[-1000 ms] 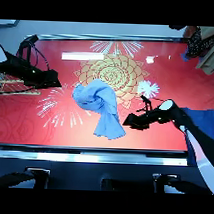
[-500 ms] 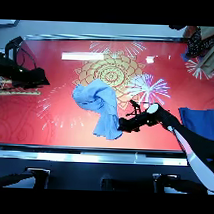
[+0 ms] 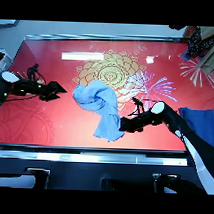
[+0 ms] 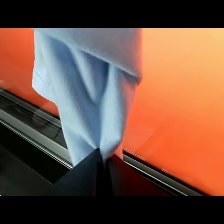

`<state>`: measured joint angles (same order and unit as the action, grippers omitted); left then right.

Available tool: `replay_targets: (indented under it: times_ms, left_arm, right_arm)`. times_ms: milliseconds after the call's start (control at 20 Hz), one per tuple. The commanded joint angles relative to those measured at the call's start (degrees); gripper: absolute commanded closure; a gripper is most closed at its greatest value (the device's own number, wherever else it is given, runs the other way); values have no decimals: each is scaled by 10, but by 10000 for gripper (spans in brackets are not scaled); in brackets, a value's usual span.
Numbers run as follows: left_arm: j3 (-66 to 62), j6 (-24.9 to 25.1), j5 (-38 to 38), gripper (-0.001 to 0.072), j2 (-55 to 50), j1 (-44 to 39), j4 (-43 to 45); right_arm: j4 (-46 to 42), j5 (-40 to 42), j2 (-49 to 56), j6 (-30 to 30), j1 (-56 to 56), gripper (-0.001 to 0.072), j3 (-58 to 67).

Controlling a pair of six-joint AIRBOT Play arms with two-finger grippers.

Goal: Fold the clothes and pants, and hang the long-sleeved shirts on hangers.

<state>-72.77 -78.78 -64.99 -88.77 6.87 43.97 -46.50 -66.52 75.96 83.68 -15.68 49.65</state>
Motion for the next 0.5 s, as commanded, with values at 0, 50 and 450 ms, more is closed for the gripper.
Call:
replay_targets:
  times_ms: [0, 50, 450]
  left_arm:
    - [18, 94, 58, 75, -82, -5, -148]
    - [14, 94, 68, 75, -99, -7, -153]
    - [-63, 81, 86, 81, -191, -48, -155]
  right_arm:
    - [-7, -21, -9, 15, -1, 677, 0]
    - [-7, -21, -9, 16, -1, 677, 0]
    - [-4, -21, -9, 17, -1, 677, 0]
